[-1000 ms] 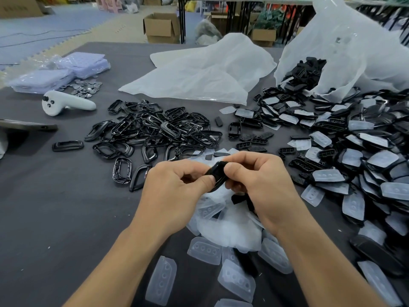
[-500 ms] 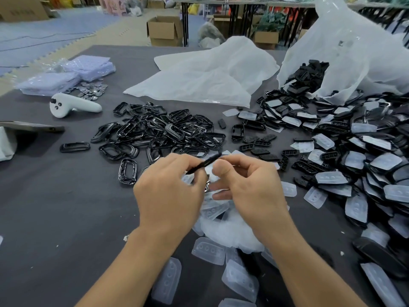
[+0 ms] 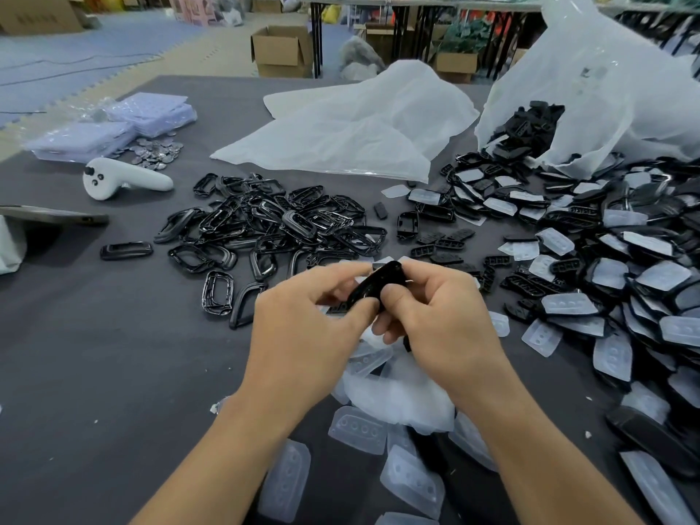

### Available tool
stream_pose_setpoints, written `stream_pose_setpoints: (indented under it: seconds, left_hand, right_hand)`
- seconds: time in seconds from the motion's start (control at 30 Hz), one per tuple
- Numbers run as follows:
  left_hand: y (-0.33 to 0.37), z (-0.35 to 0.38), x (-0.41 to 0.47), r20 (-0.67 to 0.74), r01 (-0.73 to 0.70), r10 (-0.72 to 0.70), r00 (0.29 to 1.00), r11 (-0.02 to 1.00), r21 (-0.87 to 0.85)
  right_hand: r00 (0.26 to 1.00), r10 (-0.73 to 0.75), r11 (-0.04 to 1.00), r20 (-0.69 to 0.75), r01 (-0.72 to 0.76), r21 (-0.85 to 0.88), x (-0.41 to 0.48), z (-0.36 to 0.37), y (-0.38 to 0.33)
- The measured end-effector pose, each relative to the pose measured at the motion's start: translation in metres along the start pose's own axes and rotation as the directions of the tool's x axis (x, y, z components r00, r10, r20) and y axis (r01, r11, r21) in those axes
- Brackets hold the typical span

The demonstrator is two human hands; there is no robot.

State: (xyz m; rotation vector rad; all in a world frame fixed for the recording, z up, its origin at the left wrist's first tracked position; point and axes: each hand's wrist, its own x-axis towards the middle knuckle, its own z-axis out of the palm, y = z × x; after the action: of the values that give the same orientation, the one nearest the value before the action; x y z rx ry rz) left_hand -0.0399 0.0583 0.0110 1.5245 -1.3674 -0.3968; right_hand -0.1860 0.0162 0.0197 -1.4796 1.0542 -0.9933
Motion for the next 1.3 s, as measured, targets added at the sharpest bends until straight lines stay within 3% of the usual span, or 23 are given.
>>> stream_pose_setpoints:
  seconds: [0.17,0.27,0.47,0.73,0.83,0.97,1.07,1.13,1.2,1.3]
  left_hand:
    - [-0.002,0.0,0.005,0.131,0.258,-0.228,0.965,0.916,-0.307]
    - [-0.002,0.002,0.006,0.19,0.356,-0.304,0.933,0.852,-0.384]
    - [0.0,0.003,0.003,0.193,0.362,-0.307,0.932,0.825,-0.434]
    - [0.005,0.005,0.001,0.277,0.453,-0.358,0.892,0.713,-0.535]
    - [0.006,0.005,0.002,0.238,0.413,-0.338,0.911,0.77,-0.486]
    - [0.006,0.004,-0.003,0.075,0.203,-0.193,0.978,0.964,-0.172]
    - [0.005,0.001,-0.003,0.163,0.094,-0.085,0.983,0.994,-0.05]
    - [0.004,-0.002,-0.002,0.285,0.102,-0.077,0.956,0.992,-0.073]
    - [0.004,-0.003,0.001,0.315,0.207,-0.134,0.939,0.956,-0.209]
    - [-0.002,-0.002,0.006,0.166,0.265,-0.228,0.959,0.929,-0.257]
  right_hand:
    - [0.996,0.045,0.998,-0.081,-0.041,0.057,-0.001,-0.003,0.0]
    - [0.993,0.049,0.995,-0.103,-0.04,0.088,-0.001,-0.003,-0.001]
    - [0.987,0.101,0.966,-0.126,-0.067,0.251,-0.002,0.003,-0.004]
    - [0.987,0.115,0.966,-0.108,-0.086,0.243,-0.001,0.001,-0.005]
    - [0.985,0.112,0.98,-0.134,-0.086,0.18,-0.002,0.0,-0.003]
    - [0.984,-0.019,0.984,-0.18,-0.014,-0.179,-0.005,0.003,0.0]
    - [0.986,-0.06,0.976,-0.156,0.025,-0.218,-0.005,0.0,0.0]
    - [0.993,-0.044,0.986,-0.112,0.025,-0.168,-0.005,-0.003,-0.002]
    - [0.994,-0.047,0.992,-0.103,0.034,-0.12,-0.005,-0.001,-0.003]
    - [0.975,-0.136,0.958,-0.178,0.084,-0.273,-0.007,0.004,0.002]
